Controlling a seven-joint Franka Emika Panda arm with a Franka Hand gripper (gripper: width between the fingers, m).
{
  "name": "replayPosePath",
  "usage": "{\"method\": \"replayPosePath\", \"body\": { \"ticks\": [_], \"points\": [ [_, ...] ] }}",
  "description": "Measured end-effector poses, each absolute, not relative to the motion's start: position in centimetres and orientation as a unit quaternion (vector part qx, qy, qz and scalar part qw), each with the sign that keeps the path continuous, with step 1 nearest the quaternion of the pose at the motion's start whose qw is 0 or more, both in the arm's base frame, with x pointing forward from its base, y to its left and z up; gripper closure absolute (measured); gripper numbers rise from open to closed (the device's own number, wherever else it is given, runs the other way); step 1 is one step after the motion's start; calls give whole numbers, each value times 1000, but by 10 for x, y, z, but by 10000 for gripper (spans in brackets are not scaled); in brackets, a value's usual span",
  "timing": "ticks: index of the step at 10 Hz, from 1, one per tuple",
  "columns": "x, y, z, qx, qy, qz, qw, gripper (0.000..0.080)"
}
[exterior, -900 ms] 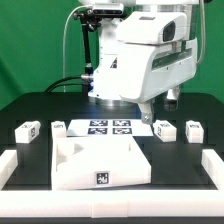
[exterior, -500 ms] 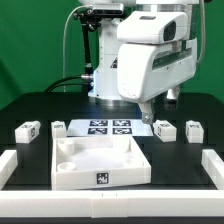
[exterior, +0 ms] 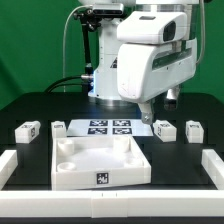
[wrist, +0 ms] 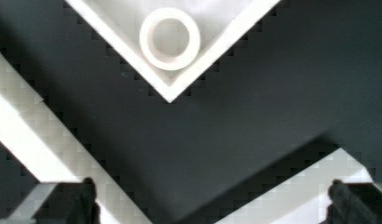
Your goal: Assemble one leg
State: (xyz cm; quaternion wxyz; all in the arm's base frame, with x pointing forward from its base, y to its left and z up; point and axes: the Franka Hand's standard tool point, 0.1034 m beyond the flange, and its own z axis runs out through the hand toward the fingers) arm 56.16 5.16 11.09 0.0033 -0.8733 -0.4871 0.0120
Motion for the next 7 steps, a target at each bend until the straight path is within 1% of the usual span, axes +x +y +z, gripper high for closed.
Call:
{"method": "replayPosePath", "body": {
  "ticks": [2, 4, 5, 7],
  "points": [
    [533, 37, 101, -845, -535, 22, 9, 149],
    [513, 23, 91, -794, -606, 36, 20, 149],
    [507, 18, 87, -790, -611, 40, 23, 149],
    [508, 18, 88, -795, -605, 39, 23, 149]
  ]
}}
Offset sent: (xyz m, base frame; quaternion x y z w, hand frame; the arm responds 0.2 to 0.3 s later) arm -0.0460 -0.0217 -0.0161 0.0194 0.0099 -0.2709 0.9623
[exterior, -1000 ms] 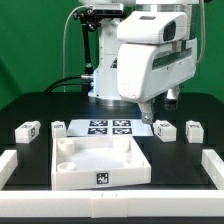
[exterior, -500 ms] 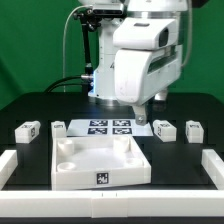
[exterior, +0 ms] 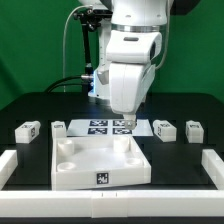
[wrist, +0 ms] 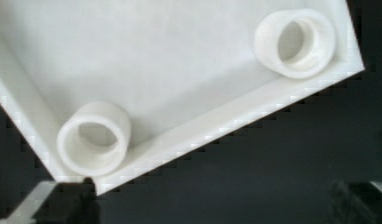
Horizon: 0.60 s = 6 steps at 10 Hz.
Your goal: Assemble one leg
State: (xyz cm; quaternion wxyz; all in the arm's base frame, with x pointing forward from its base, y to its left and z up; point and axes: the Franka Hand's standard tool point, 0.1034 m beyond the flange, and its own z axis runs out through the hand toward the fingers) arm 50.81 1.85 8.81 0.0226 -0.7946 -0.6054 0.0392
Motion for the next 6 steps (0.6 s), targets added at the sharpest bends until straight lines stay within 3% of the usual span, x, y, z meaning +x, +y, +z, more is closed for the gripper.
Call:
{"method": "replayPosePath", "body": {
  "ticks": [2, 3, 6],
  "points": [
    [508, 15, 86, -777, -629, 34, 21, 149],
    [502, -2, 78, -727, -686, 20, 17, 149],
    [470, -43, 59, -635, -772, 22, 30, 149]
  ]
}}
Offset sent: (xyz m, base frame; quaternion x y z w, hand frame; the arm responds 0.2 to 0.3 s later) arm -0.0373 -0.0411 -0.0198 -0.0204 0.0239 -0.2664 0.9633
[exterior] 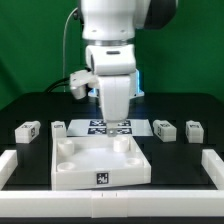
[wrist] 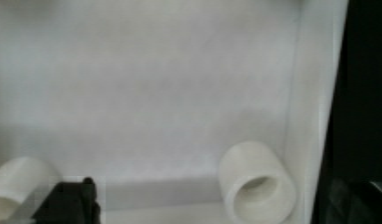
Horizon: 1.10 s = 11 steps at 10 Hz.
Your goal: Assemble one leg
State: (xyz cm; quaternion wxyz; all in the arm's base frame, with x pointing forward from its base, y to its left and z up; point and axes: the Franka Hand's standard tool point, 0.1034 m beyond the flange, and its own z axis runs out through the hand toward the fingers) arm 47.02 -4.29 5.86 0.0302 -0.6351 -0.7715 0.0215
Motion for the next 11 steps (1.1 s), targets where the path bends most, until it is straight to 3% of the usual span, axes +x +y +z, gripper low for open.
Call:
{"method": "replayPosePath", "body": {
  "ticks": [6, 8, 11],
  "points": [
    [458, -58, 50, -635, -772, 23, 37, 149],
    [423, -65, 31, -637, -767, 37, 64, 149],
    [406, -62, 12, -637, -765, 46, 85, 149]
  ]
}}
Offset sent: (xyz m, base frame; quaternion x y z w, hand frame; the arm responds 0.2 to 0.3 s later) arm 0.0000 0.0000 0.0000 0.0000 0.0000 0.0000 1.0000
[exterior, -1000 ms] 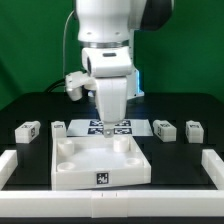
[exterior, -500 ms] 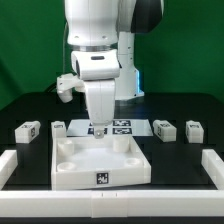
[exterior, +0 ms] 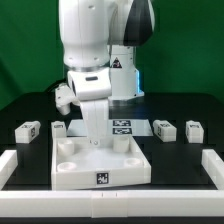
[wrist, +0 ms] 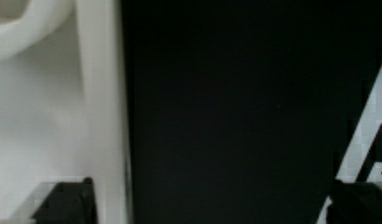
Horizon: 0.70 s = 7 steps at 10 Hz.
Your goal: Assemble one leg
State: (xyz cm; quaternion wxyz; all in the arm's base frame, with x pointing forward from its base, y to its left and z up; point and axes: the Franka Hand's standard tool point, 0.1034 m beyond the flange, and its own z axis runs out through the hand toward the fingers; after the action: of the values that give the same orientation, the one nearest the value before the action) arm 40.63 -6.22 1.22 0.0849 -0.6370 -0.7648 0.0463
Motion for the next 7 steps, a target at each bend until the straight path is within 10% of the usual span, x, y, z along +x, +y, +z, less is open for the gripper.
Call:
{"method": "replayPosePath", "body": {
  "ticks": [3, 7],
  "points": [
    [416, -64, 12, -638, -764, 45, 81, 188],
    [417, -64, 12, -644, -760, 45, 80, 643]
  ]
}}
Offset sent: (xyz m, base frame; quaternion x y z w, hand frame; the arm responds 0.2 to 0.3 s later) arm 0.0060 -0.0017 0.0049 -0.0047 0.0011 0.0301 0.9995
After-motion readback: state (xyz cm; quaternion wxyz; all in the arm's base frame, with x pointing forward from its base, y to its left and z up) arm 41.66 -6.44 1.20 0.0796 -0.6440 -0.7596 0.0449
